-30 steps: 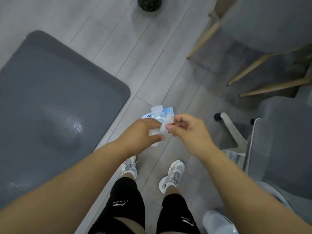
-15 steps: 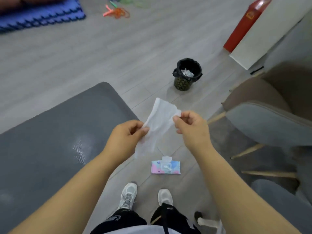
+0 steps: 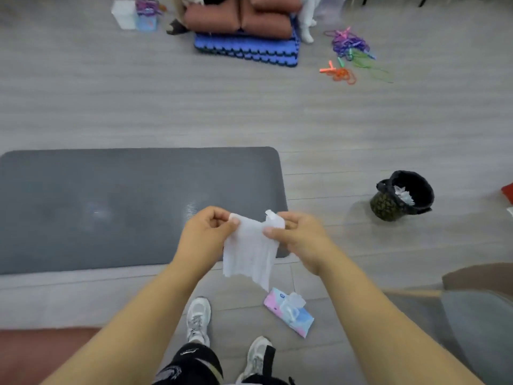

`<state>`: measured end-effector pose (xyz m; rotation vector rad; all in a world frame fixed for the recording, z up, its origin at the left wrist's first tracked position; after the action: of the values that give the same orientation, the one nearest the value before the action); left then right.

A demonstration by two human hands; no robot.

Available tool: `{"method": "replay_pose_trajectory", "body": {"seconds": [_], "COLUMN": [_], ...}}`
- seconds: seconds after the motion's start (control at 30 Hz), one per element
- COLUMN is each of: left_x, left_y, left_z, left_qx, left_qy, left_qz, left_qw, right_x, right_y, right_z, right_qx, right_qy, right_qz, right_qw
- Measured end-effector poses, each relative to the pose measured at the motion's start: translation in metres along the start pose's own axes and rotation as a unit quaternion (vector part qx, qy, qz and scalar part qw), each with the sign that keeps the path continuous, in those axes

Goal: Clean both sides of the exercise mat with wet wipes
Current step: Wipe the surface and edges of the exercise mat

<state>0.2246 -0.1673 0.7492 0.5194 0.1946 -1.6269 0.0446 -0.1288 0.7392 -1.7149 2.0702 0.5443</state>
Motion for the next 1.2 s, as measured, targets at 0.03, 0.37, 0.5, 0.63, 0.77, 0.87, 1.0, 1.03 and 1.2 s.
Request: {"method": "replay_pose_trajectory", "body": {"seconds": [0.03,0.37,0.5,0.63,0.77,0.87,1.0,1.03,1.2], "left_x": [-0.001,0.002,0.016,0.033,0.052,0.075,0.110,0.117,0.144], "left_y": [0.018,0.198,0.276,0.339,0.385,0.415,0.457,0.467,0.518], "left_z": [-0.005,-0.046,-0.056,-0.063,-0.064,-0.060,-0.048,-0.044,-0.025], "left_qx": [-0.001,-0.083,-0.049,0.023,0.056,0.125,0.175,0.167,0.160], "left_qy": [0.005,0.063,0.057,0.044,0.036,0.035,0.020,0.013,0.009], "left_qz": [0.030,0.167,0.182,0.167,0.183,0.195,0.223,0.235,0.274], "left_qw": [1.000,0.981,0.980,0.985,0.981,0.972,0.959,0.958,0.948], "right_x": [0.000,0.031,0.047,0.067,0.087,0.110,0.152,0.160,0.194], "right_y": [-0.017,-0.195,-0.281,-0.344,-0.390,-0.422,-0.469,-0.482,-0.541], "right_z": [0.001,-0.033,-0.041,-0.045,-0.056,-0.075,-0.096,-0.102,-0.133], "right_qx": [-0.021,-0.196,-0.240,-0.284,-0.316,-0.312,-0.343,-0.353,-0.422], "right_qy": [-0.001,0.058,0.047,0.028,0.030,0.048,0.060,0.059,0.099], "right_qz": [-0.026,-0.104,-0.138,-0.158,-0.188,-0.206,-0.243,-0.260,-0.330], "right_qw": [0.999,0.973,0.960,0.945,0.930,0.926,0.906,0.897,0.838]}}
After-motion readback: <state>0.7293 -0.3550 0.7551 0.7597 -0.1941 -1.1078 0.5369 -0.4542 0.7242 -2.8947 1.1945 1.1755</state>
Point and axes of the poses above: each hand's wrist, its own x-axis towards the middle knuckle, its own y-axis out of the back of the hand, z = x × y, the point moved 8 cm from there along x, towards the middle knuckle, and after that the axes turned 3 degrees about z, right-handed, at the moved point
